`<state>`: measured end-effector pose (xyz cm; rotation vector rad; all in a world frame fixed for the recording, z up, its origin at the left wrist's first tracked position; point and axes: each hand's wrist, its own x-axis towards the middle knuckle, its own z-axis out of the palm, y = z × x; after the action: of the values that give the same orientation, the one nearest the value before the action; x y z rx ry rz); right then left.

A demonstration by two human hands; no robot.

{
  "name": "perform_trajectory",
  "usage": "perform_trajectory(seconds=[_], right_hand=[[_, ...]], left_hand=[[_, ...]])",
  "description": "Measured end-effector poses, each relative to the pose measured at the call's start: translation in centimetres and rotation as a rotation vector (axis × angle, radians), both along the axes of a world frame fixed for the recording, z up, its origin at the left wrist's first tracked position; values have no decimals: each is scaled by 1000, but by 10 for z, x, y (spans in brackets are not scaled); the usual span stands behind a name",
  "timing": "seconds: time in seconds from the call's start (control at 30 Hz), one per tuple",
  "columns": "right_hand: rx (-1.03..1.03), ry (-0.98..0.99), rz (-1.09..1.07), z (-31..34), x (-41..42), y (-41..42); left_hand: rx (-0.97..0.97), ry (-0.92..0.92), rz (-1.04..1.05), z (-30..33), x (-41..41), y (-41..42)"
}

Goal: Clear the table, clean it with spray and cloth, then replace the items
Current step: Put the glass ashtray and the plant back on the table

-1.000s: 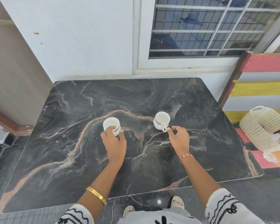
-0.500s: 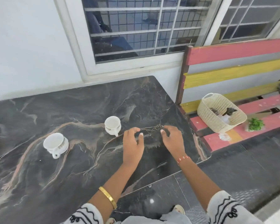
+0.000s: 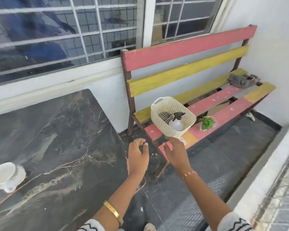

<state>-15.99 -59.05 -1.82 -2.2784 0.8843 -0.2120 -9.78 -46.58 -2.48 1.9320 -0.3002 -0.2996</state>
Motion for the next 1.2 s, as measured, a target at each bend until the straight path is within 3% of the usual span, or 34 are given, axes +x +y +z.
perform_trajectory(seconds=[0.43, 0.77, 1.2], right_hand=[[9, 41, -167, -15, -14, -176], [87, 142, -239, -33, 9, -325], [173, 236, -71, -80, 22, -478]], left_hand=[[-25, 66, -230, -19, 0, -190], [90, 120, -306, -51, 18, -340], [219, 201, -217, -89, 13, -480]])
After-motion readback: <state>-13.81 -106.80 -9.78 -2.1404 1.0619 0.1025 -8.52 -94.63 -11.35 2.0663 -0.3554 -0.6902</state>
